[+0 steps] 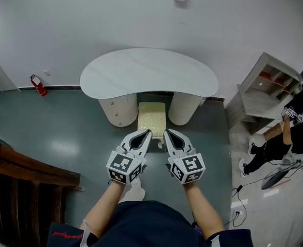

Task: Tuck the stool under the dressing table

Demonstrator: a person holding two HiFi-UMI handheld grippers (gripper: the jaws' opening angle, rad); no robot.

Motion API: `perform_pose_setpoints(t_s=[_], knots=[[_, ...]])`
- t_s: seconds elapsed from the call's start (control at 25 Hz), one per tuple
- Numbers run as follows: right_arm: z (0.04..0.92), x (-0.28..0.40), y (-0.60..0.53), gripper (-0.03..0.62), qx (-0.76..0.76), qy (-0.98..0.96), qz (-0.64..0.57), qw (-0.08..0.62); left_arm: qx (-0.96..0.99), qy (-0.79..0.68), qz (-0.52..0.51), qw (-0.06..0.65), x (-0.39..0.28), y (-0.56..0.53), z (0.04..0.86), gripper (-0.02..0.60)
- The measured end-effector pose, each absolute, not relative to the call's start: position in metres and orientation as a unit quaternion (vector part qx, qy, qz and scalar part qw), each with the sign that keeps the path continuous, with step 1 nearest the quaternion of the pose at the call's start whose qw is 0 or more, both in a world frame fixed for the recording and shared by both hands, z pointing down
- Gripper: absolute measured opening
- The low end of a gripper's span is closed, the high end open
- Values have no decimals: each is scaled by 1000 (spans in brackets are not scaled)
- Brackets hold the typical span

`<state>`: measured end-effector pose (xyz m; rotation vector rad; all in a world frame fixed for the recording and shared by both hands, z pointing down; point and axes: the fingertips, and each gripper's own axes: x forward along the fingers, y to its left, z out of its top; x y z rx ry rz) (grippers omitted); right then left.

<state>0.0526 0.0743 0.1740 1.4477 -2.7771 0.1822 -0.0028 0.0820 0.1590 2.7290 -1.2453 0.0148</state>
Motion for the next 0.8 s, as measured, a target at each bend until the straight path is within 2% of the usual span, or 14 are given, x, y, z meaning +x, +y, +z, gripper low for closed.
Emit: perform_pose_setpoints(t_s=[0.8], knots=[[173, 4, -20, 8, 477, -876, 65, 5, 912, -404, -4, 78, -62, -10, 158, 8]])
